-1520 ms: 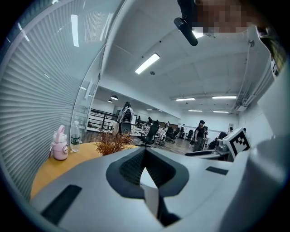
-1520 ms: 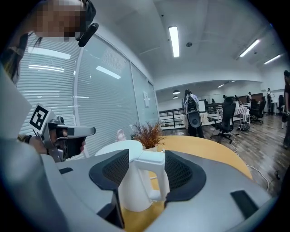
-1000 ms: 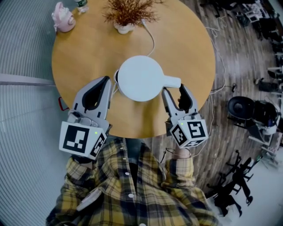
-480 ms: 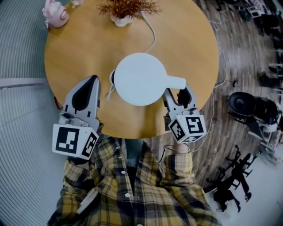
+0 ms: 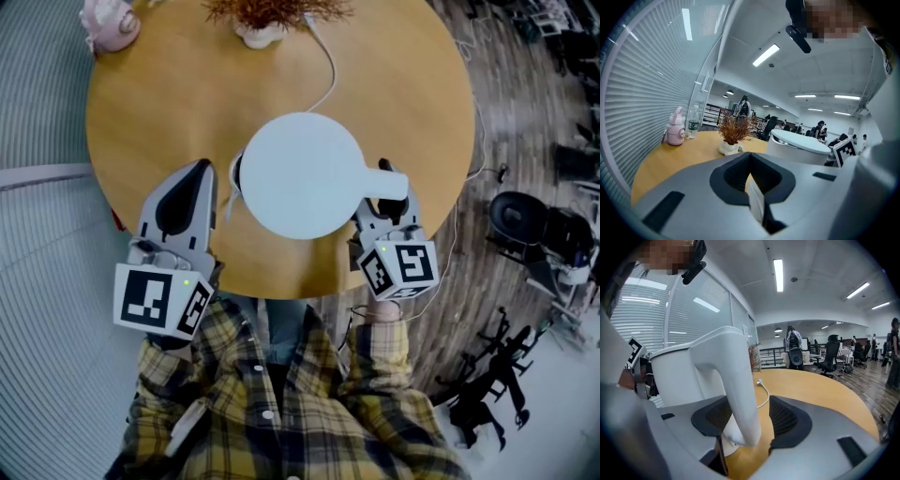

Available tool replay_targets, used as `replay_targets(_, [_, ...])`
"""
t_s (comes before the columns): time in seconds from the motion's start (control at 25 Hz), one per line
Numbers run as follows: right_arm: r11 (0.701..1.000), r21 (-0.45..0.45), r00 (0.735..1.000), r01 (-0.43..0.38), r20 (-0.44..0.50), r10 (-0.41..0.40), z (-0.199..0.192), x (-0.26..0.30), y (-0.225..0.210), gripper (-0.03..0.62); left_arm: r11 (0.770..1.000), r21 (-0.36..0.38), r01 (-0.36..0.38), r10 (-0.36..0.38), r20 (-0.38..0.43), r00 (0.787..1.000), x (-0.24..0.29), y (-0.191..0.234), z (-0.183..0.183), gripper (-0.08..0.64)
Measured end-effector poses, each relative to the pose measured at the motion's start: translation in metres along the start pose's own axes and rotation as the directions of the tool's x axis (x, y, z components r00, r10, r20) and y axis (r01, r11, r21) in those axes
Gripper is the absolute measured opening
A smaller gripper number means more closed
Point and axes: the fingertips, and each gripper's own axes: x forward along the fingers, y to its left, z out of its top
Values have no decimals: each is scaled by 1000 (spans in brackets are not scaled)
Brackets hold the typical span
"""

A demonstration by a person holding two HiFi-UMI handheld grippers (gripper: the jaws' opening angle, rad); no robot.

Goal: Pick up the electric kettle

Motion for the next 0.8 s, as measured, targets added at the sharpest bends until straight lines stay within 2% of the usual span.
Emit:
replay_targets(0.36, [1000,-4,999,-4,35,4,11,17,-2,251,1000,3,-5,5,-12,1000,8,5,-1,2])
replay_targets(0.56, [1000,-14,997,5,79,-4,19,19,3,211,1000,3,-14,14,-12,1000,5,8,-2,2])
replay_targets(0.8, [998,-37,991,47,129,-42,27,23,1,124,1000,2,-18,18,-15,1000,6,10,-1,2])
